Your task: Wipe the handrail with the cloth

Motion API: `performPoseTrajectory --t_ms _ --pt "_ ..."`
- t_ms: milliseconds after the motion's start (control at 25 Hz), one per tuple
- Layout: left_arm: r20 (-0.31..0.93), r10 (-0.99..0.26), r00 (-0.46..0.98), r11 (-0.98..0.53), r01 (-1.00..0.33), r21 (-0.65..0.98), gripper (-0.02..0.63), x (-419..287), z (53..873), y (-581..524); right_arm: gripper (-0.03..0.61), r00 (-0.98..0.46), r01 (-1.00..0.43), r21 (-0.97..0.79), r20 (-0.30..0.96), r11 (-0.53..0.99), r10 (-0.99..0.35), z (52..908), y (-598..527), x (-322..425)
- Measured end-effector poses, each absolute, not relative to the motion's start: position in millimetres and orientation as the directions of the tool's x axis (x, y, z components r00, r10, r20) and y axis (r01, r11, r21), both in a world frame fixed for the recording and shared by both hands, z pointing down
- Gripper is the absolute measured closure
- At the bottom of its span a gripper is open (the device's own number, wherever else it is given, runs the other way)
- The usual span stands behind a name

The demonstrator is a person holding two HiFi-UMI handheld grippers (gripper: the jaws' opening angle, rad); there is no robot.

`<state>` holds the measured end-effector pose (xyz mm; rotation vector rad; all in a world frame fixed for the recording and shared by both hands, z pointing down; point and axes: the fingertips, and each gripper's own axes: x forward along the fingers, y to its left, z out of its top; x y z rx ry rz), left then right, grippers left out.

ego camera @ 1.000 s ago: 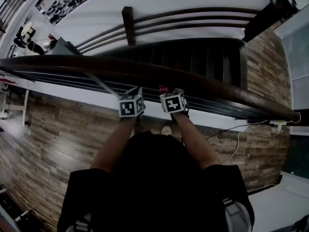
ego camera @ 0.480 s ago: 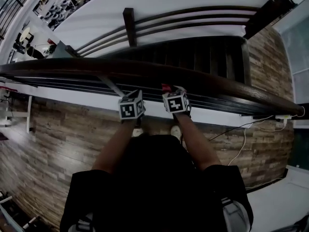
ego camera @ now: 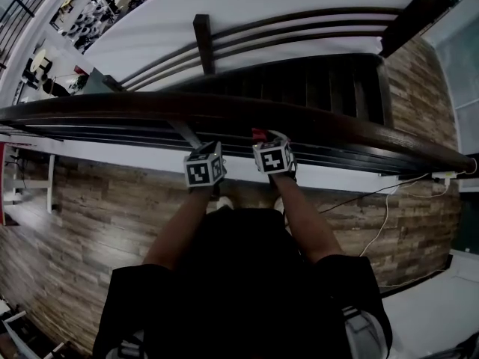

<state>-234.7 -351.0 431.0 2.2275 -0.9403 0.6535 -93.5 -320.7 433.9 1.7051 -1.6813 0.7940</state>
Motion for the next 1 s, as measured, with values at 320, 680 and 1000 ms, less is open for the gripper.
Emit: performPoseTrajectory --t_ms 320,680,1000 --pt "0.644 -0.465 0.608 -0.524 -0.775 0.354 0.614 -258 433 -363 0.526 -0.011 -0.999 0.012 0.757 0.031 -0.653 433 -338 -123" --pt "0.649 -0.469 0.599 -0.503 -0.785 0.361 0.614 -277 436 -373 0.526 -0.041 -0.997 0.014 0.762 0.081 -0.647 434 -352 -152" --pt "0.655 -0.491 0.574 -0.458 -0.81 0.366 0.614 -297 439 -377 0.526 -0.072 -0.989 0.03 0.754 0.144 -0.652 433 -364 -174"
